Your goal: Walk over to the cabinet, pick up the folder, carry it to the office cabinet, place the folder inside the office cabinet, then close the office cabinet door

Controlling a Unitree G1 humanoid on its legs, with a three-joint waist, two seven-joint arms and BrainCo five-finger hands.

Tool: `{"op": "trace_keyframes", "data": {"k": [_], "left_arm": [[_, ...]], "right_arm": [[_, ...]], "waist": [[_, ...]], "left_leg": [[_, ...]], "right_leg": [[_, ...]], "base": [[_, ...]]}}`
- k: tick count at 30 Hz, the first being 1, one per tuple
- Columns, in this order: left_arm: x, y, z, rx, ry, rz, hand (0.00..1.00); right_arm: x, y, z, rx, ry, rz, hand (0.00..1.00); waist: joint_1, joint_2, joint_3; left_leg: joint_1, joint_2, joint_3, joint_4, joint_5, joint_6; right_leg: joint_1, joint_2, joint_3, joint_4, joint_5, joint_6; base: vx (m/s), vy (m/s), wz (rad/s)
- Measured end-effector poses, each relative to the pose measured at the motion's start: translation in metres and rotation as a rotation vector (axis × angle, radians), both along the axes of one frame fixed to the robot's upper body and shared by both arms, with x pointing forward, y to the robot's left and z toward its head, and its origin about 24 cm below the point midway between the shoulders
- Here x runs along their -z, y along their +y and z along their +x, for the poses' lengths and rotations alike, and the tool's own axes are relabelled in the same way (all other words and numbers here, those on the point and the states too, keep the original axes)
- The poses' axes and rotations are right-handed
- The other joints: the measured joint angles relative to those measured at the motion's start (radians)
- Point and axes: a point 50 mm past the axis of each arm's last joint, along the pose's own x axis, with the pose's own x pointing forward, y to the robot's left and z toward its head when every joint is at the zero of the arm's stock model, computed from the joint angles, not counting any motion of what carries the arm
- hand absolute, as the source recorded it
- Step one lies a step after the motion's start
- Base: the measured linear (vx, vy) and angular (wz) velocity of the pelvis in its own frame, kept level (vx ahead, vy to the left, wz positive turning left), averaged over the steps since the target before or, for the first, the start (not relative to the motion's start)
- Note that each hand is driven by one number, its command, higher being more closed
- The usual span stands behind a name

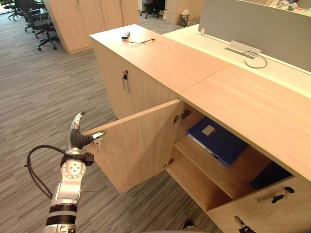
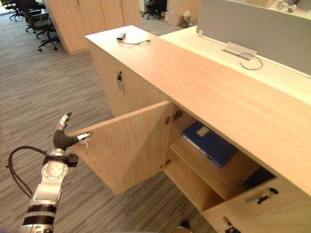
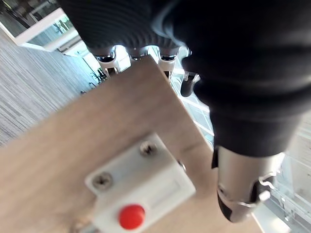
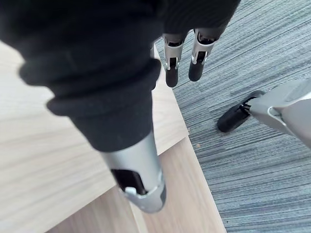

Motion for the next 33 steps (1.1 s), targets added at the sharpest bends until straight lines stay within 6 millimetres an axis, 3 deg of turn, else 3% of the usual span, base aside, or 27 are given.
{"op": "trace_keyframes", "data": {"k": [5, 7, 11, 13, 14, 15, 16, 18, 19, 21, 22, 23, 25, 26, 27, 29, 33], "left_arm": [[0.002, -0.002, 0.002, 0.022, 0.028, 0.050, 0.00], [0.001, -0.005, 0.005, 0.041, 0.032, 0.073, 0.00], [0.000, -0.020, 0.015, 0.111, 0.038, 0.095, 0.00], [-0.004, -0.032, 0.018, 0.173, 0.020, 0.120, 0.00], [-0.006, -0.036, 0.018, 0.198, 0.012, 0.131, 0.00], [-0.003, -0.039, 0.013, 0.211, 0.020, 0.120, 0.00], [-0.001, -0.040, 0.010, 0.209, 0.023, 0.106, 0.00], [-0.001, -0.042, 0.003, 0.197, 0.000, 0.057, 0.00], [0.001, -0.042, -0.005, 0.187, -0.002, 0.033, 0.00], [0.004, -0.043, -0.015, 0.178, -0.005, -0.005, 0.00], [0.008, -0.041, -0.027, 0.151, -0.008, -0.050, 0.00], [0.008, -0.041, -0.030, 0.145, -0.010, -0.056, 0.00], [0.009, -0.037, -0.038, 0.132, -0.022, -0.060, 0.00], [0.009, -0.036, -0.039, 0.129, -0.022, -0.062, 0.00], [0.014, -0.037, -0.040, 0.123, -0.007, -0.078, 0.00], [0.024, -0.040, -0.042, 0.128, 0.035, -0.104, 0.00], [0.037, -0.059, -0.043, 0.209, 0.095, -0.170, 0.00]], "right_arm": [[0.008, 0.017, -0.016, -0.038, 0.054, 0.041, 0.00], [0.008, 0.015, -0.019, -0.049, 0.070, 0.031, 0.00], [0.002, 0.002, -0.011, -0.040, 0.049, -0.038, 0.00], [-0.001, -0.002, -0.007, -0.022, 0.024, -0.068, 0.00], [-0.002, -0.001, -0.006, -0.012, 0.014, -0.074, 0.00], [-0.003, -0.002, -0.004, -0.013, 0.004, -0.087, 0.00], [-0.003, -0.002, -0.002, -0.018, -0.003, -0.092, 0.00], [-0.002, 0.003, -0.003, -0.036, 0.004, -0.084, 0.00], [0.001, 0.009, -0.010, -0.042, 0.027, -0.073, 0.00], [0.004, 0.015, -0.018, -0.045, 0.047, -0.059, 0.00], [0.009, 0.027, -0.025, -0.065, 0.073, -0.033, 0.00], [0.010, 0.031, -0.026, -0.072, 0.079, -0.023, 0.00], [0.015, 0.046, -0.027, -0.126, 0.107, 0.029, 0.00], [0.016, 0.048, -0.027, -0.140, 0.111, 0.035, 0.00], [0.016, 0.048, -0.026, -0.176, 0.122, 0.035, 0.00], [0.017, 0.050, -0.024, -0.216, 0.126, 0.035, 0.00], [0.015, 0.049, -0.016, -0.265, 0.117, 0.008, 0.00]], "waist": [[0.016, -0.012, 0.003], [0.033, -0.014, 0.017], [0.065, -0.006, 0.075], [0.062, -0.010, 0.094], [0.066, -0.018, 0.102], [0.077, 0.004, 0.110], [0.082, 0.022, 0.105], [0.082, 0.058, 0.122], [0.090, 0.058, 0.124], [0.102, 0.059, 0.121], [0.122, 0.053, 0.109], [0.129, 0.052, 0.107], [0.135, 0.044, 0.096], [0.136, 0.043, 0.095], [0.133, 0.055, 0.096], [0.123, 0.067, 0.087], [0.117, 0.053, 0.078]], "left_leg": [[-0.003, 0.005, 0.018, 0.058, -0.035, -0.004], [-0.131, 0.056, 0.006, 0.357, -0.185, -0.004], [-0.166, 0.101, 0.031, 0.587, -0.310, 0.018], [-0.203, 0.100, 0.061, 0.678, -0.360, 0.053], [-0.204, 0.097, 0.091, 0.689, -0.374, 0.082], [-0.189, 0.104, 0.159, 0.656, -0.366, 0.105], [-0.180, 0.123, 0.203, 0.634, -0.356, 0.121], [-0.168, 0.151, 0.296, 0.557, -0.309, 0.148], [-0.144, 0.150, 0.350, 0.502, -0.280, 0.146], [-0.124, 0.149, 0.407, 0.457, -0.262, 0.131], [-0.112, 0.126, 0.467, 0.394, -0.221, 0.096], [-0.116, 0.118, 0.482, 0.374, -0.206, 0.098], [-0.156, 0.077, 0.496, 0.328, -0.174, 0.080], [-0.165, 0.068, 0.496, 0.325, -0.169, 0.083], [-0.169, 0.068, 0.491, 0.321, -0.162, 0.087], [-0.160, 0.068, 0.452, 0.309, -0.136, 0.088], [-0.167, 0.056, 0.431, 0.213, -0.038, 0.104]], "right_leg": [[0.000, -0.003, 0.030, 0.009, 0.002, 0.002], [-0.011, 0.003, 0.047, 0.034, 0.002, 0.002], [-0.004, 0.000, 0.095, 0.096, 0.005, 0.008], [-0.029, -0.025, 0.107, 0.097, 0.040, 0.018], [-0.036, -0.044, 0.102, 0.076, 0.021, 0.003], [-0.037, -0.079, 0.002, 0.072, -0.063, -0.037], [-0.041, -0.090, -0.052, 0.083, -0.104, -0.061], [-0.078, -0.140, -0.159, 0.304, -0.111, -0.075], [-0.070, -0.162, -0.183, 0.419, -0.128, -0.095], [-0.043, -0.164, -0.206, 0.490, -0.151, -0.092], [0.004, -0.145, -0.217, 0.483, -0.184, -0.043], [0.022, -0.124, -0.219, 0.449, -0.190, -0.033], [0.092, -0.027, -0.216, 0.215, -0.188, -0.034], [0.108, -0.007, -0.216, 0.147, -0.189, -0.032], [0.135, 0.028, -0.214, 0.058, -0.163, 0.000], [0.160, 0.053, -0.209, 0.023, -0.154, -0.004], [0.126, 0.081, -0.201, 0.014, -0.165, 0.012]], "base": [[0.00, 0.018, -0.14], [-0.06, 0.020, -0.17], [-0.11, 0.129, -0.36], [-0.27, 0.258, -0.25], [-0.35, 0.342, -0.69], [-0.23, 0.239, -0.91], [-0.23, 0.286, -1.14], [-0.20, 0.347, -0.98], [-0.16, 0.328, -0.87], [-0.11, 0.236, -1.07], [-0.09, 0.163, -1.22], [-0.14, 0.084, -1.23], [-0.15, -0.028, -0.63], [-0.16, -0.100, -0.36], [-0.18, -0.095, -0.20], [-0.16, -0.082, -0.14], [-0.13, -0.115, 0.00]]}}
